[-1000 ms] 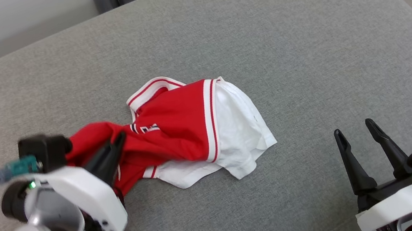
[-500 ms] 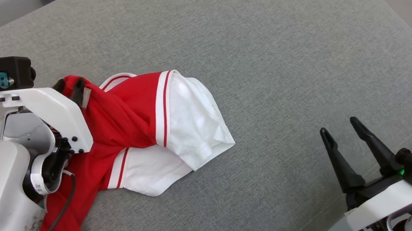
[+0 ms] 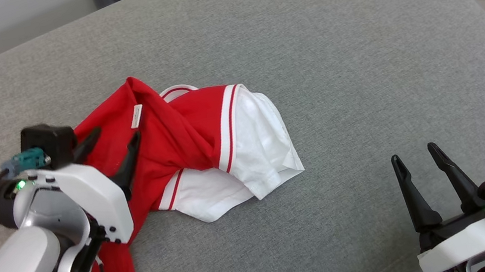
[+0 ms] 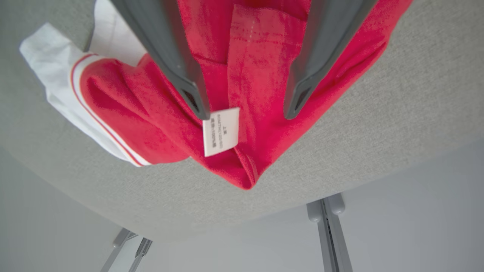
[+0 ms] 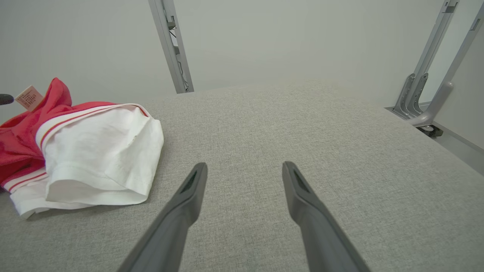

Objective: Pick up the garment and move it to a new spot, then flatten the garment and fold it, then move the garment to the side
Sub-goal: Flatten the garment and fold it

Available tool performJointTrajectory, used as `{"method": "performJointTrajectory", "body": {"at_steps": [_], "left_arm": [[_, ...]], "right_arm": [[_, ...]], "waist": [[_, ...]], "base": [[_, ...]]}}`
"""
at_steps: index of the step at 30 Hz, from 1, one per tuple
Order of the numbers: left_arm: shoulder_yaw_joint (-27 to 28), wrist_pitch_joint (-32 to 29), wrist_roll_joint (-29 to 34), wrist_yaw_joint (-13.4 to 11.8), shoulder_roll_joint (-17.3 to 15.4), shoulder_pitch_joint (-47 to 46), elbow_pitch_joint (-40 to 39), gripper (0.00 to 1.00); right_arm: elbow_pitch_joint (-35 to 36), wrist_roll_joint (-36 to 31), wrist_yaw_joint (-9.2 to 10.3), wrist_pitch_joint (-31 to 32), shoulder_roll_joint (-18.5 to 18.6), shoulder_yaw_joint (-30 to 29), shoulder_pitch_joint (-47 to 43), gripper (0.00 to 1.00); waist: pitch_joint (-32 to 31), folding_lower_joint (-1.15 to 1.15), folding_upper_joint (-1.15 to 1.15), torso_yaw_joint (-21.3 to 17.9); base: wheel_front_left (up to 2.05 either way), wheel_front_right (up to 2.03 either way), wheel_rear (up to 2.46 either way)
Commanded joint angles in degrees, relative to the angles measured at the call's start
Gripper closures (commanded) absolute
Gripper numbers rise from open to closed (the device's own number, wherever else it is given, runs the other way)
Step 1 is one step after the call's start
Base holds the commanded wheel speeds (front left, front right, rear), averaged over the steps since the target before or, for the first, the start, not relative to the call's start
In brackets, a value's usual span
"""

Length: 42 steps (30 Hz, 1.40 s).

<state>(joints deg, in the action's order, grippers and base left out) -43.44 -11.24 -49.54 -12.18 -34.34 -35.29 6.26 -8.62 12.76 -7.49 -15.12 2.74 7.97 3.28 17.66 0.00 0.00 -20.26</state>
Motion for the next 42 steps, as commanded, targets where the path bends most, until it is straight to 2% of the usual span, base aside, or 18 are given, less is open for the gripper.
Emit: {"method": "performJointTrajectory", "body": {"at_steps": [1, 2, 4, 6, 7, 9, 10, 11, 12, 14, 19, 22, 25, 28, 31, 36, 41, 42], "left_arm": [[-0.15, -0.72, -0.62, -0.78, -0.63, 1.62, -1.34, 0.0], [-0.69, -1.38, -0.56, -0.83, -0.92, 2.23, -1.65, 0.0], [-1.01, -2.0, -1.1, -1.03, -0.79, 3.09, -1.75, 0.1], [-1.51, -2.55, -0.89, -1.28, -0.97, 3.38, -1.1, 0.34], [-1.51, -2.55, -0.89, -1.28, -0.97, 3.38, -1.1, 0.34], [-1.57, -2.31, -1.19, -1.35, -0.56, 3.8, -0.12, 0.51], [-1.65, -2.38, -1.26, -1.38, -0.48, 3.87, 0.44, 0.52], [-1.68, -2.17, -1.13, -1.3, -0.45, 3.78, 0.91, 0.59], [-1.49, -1.76, -0.94, -1.52, -0.38, 3.62, 1.39, 0.69], [-1.47, -1.39, -0.69, -1.51, -0.41, 3.51, 2.36, 1.0], [-2.05, -0.07, 1.12, -0.92, -1.45, 2.71, 1.76, 1.0], [-1.94, 1.37, 2.69, -2.19, -2.83, 3.95, -3.13, 1.0], [-3.56, -0.18, 3.63, -4.31, -6.8, 8.95, -10.83, 1.0], [-4.83, -1.86, 1.51, -6.87, -10.56, 16.11, -17.12, 1.0], [-5.5, -0.37, -1.6, -8.25, -11.96, 23.81, -19.51, 1.0], [-6.01, 4.15, -4.8, -8.24, -9.74, 30.67, -16.22, 1.0], [-6.17, 7.83, -4.11, -7.38, -6.01, 30.33, -7.4, 1.0], [-6.36, 8.31, -4.01, -7.0, -5.41, 30.19, -6.13, 0.92]], "right_arm": [[0.04, -0.33, -0.01, -0.05, 0.28, -0.02, 0.47, 0.0], [0.06, -0.39, -0.01, -0.05, 0.29, 0.05, 0.65, 0.0], [0.05, -0.44, -0.01, -0.05, 0.28, 0.18, 0.98, 0.0], [0.12, -0.52, -0.01, -0.05, 0.29, 0.28, 1.15, 0.0], [0.12, -0.52, -0.01, -0.05, 0.29, 0.28, 1.15, 0.0], [0.12, -0.62, -0.01, -0.05, 0.27, 0.19, 1.37, 0.0], [0.07, -0.65, -0.01, -0.05, 0.28, 0.1, 1.37, 0.0], [0.01, -0.67, -0.01, -0.05, 0.28, 0.01, 1.32, 0.0], [-0.01, -0.63, -0.01, -0.05, 0.28, -0.03, 1.26, 0.0], [-0.05, -0.54, -0.01, -0.05, 0.27, -0.01, 1.08, 0.0], [0.07, -0.71, -0.01, -0.04, 0.28, -1.15, -0.26, 0.0], [0.04, -1.22, -0.01, -0.05, 0.26, -2.22, -1.29, 0.0], [-0.07, -1.97, -0.01, -0.05, 0.27, -3.0, -2.34, 0.0], [0.18, -2.6, -0.01, -0.05, 0.26, -2.96, -2.22, 0.0], [0.24, -3.2, -0.01, -0.05, 0.28, -2.97, -1.98, 0.0], [0.02, -4.38, -0.01, -0.05, 0.3, -3.27, -2.22, 0.0], [-0.31, -5.11, -0.01, -0.05, 0.28, -3.08, -2.34, 0.0], [-0.36, -5.23, -0.01, -0.05, 0.29, -2.98, -2.27, 0.0]], "waist": [[0.08, 0.0, 0.0, 0.76], [0.21, 0.0, 0.0, 0.84], [0.46, 0.0, 0.0, 0.84], [0.69, 0.0, 0.0, 0.65], [0.69, 0.0, 0.0, 0.65], [0.89, 0.0, 0.0, 0.33], [0.94, 0.0, 0.0, 0.17], [0.98, 0.0, 0.0, 0.01], [1.0, 0.0, 0.0, -0.13], [0.96, 0.0, 0.0, -0.37], [0.2, 0.0, 0.0, 0.56], [-0.87, 0.0, 0.0, 2.68], [-2.19, 0.0, 0.0, 5.35], [-2.94, 0.0, 0.0, 7.55], [-3.57, 0.0, 0.0, 9.51], [-4.04, 0.0, 0.0, 11.89], [-4.48, 0.0, 0.0, 12.97], [-4.6, 0.0, 0.0, 13.0]], "base": [[0.0, 0.0, 0.0], [0.0, 0.0, 0.0], [0.0, 0.0, 0.0], [0.0, 0.0, 0.0], [0.0, 0.0, 0.0], [0.0, 0.0, 0.0], [0.0, 0.0, 0.0], [0.0, 0.0, 0.0], [0.0, 0.0, 0.0], [0.0, 0.0, 0.0], [0.0, 0.0, 0.0], [0.0, 0.0, 0.0], [0.0, 0.0, 0.0], [0.0, 0.0, 0.0], [0.0, 0.0, 0.0], [0.0, 0.0, 0.0], [0.0, 0.0, 0.0], [0.0, 0.0, 0.0]]}}
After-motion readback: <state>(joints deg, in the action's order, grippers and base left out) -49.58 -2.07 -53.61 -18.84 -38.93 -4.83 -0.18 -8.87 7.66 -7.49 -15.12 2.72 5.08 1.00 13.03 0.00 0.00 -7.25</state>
